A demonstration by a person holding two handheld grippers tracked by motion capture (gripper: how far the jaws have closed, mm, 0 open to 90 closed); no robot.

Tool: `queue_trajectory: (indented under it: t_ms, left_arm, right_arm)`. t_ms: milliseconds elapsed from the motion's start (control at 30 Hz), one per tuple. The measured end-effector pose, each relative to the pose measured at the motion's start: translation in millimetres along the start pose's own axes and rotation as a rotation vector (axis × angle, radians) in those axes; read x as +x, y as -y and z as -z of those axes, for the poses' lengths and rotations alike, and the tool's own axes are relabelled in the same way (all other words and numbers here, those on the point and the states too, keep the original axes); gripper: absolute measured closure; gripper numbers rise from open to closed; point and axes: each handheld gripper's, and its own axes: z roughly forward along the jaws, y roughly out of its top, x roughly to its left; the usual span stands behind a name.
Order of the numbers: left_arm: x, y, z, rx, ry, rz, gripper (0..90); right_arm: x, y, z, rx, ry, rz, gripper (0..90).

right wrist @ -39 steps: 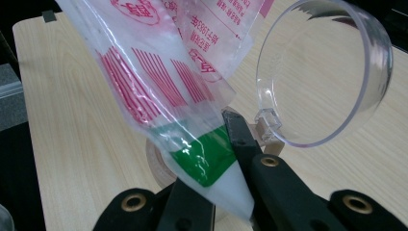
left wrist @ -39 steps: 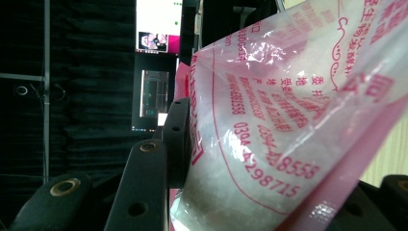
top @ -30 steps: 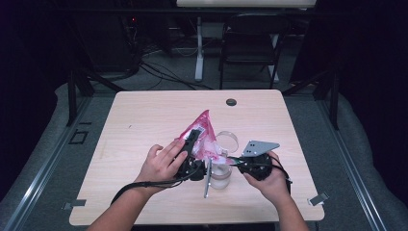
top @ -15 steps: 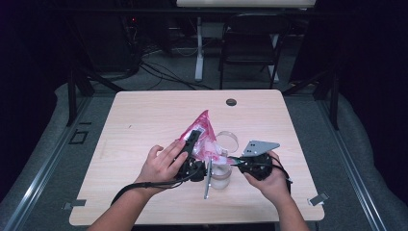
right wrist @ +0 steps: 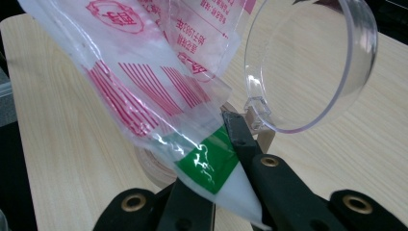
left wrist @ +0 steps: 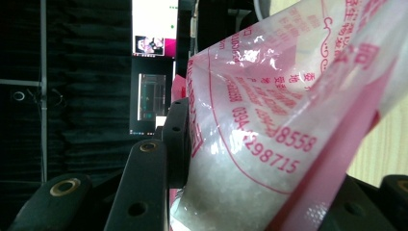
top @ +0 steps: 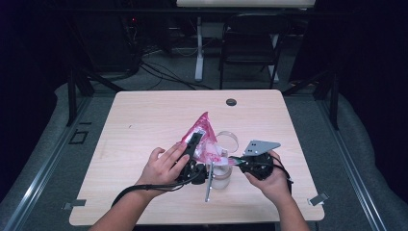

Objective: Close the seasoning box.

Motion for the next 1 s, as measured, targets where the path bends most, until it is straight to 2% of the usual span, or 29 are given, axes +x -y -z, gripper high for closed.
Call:
queue_trajectory:
  t_ms: [167, 433, 500, 1000]
  left_arm:
    - [-1.2, -0.7, -0.3, -0.015, -0.001, -0.011, 64.9]
    - [-0.8, -2.0, 1.6, -0.005, 0.009, -0.005, 65.0]
    - [-0.8, -2.0, 0.9, -0.02, -0.003, -0.014, 65.0]
    - [-3.4, -0.4, 3.7, 0.001, 0.019, -0.018, 67.4]
  right_arm:
    - [-1.3, 1.5, -0.5, 0.0, -0.002, -0.011, 90.0]
    - [-1.5, 2.0, 0.2, -0.001, 0.001, -0.011, 90.0]
    - [-1.4, 2.1, 0.1, 0.001, 0.003, -0.012, 90.0]
    - [2.6, -0.7, 0.7, 0.015, 0.014, 0.01, 90.0]
